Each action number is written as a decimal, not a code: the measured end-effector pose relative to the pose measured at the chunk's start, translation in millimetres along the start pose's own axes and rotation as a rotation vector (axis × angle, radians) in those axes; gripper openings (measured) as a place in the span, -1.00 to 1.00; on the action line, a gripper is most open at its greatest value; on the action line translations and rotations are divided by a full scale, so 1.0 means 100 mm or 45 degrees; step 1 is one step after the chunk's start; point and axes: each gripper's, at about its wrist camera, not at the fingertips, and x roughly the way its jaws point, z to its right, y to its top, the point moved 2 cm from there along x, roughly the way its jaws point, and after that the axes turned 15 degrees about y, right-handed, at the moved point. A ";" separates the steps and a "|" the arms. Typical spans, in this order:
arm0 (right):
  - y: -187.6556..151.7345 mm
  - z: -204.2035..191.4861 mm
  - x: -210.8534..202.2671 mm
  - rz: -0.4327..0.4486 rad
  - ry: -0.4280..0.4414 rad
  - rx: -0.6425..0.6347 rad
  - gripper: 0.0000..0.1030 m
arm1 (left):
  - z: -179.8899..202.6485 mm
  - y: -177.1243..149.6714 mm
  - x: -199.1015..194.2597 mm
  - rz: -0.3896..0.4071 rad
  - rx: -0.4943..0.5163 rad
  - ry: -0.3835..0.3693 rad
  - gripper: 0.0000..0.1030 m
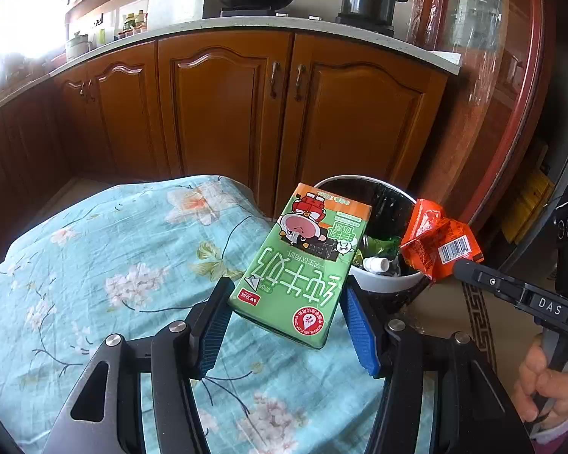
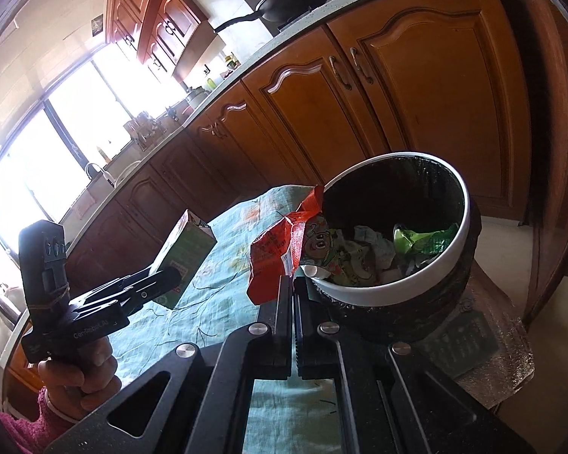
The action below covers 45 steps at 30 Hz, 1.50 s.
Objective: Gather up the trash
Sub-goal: 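Carry the carton and red wrapper over the bin and release both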
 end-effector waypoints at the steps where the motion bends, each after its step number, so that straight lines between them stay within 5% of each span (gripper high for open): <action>1: 0.00 0.01 -0.01 0.003 -0.002 0.003 -0.99 | 0.01 0.01 0.01 0.000 0.004 -0.005 0.08; 22: 0.19 0.31 -0.19 0.036 -0.104 0.015 -0.99 | 0.41 0.23 0.18 -0.007 0.061 -0.072 0.07; 45: 0.51 0.67 0.06 -0.070 -0.211 -0.016 -0.99 | 0.95 0.58 0.85 -0.075 0.164 -0.033 0.07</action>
